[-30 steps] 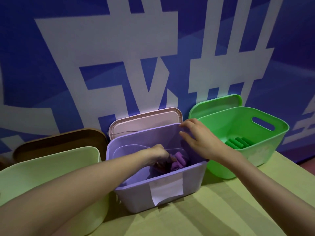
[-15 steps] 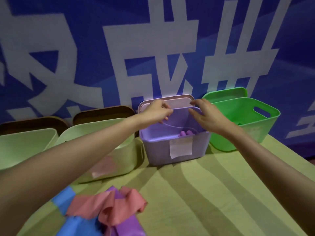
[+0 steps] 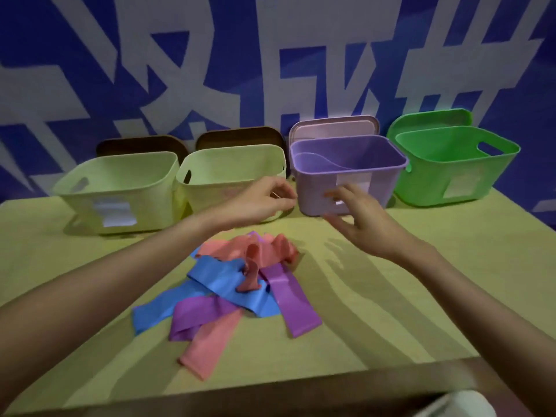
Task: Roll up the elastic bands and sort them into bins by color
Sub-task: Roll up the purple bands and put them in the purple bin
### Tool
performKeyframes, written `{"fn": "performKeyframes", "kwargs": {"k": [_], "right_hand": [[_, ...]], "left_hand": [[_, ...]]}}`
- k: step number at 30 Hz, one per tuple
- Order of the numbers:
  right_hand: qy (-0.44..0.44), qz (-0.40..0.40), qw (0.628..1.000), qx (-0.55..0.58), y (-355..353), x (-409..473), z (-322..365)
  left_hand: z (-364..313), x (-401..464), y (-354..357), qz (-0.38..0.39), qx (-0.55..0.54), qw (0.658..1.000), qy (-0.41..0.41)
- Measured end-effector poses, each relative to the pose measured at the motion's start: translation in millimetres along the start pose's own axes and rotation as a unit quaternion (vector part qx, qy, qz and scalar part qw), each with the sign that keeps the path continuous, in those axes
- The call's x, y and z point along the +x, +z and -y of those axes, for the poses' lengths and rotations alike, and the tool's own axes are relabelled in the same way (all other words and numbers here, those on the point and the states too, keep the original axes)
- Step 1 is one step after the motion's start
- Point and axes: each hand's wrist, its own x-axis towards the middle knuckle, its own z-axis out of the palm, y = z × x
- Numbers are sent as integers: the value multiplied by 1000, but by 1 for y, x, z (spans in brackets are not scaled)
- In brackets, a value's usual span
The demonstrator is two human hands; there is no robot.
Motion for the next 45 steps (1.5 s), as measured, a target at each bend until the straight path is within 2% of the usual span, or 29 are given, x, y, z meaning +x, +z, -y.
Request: {"fn": "performKeyframes", "kwargs": {"k": [5,9,12,15,21,24,35,37,41,45], "right_hand": [[-56,197,976,77,40,-58,28],[-27,242,968,63,69,-88,31],[-8,216,973,76,80,-97,29],[-6,160,982,96,83,-97,32],[47,-23,983,174,62,-59,40],[57,-84,972,212,48,-32,47],[77,-125,928,342,20,19,77],[110,-134,910,378,13,29,85],[204,-146,843,476,-1,50,97],[238,-147,744,607,-12,60,102]], "left_hand": [[34,-68,12,11,37,999,18],[58,-106,33,-52,25,998,33],[70,-117,45,-88,-25,996,20],[72,-122,52,-125,-15,991,34],[62,-120,44,-183,-38,981,54],[59,-116,38,-177,-67,981,39],[43,-87,39,-185,-106,976,35],[45,-79,39,-205,-118,971,37],[46,-63,31,-234,-129,963,42],[52,-49,21,-255,-133,957,25]]}}
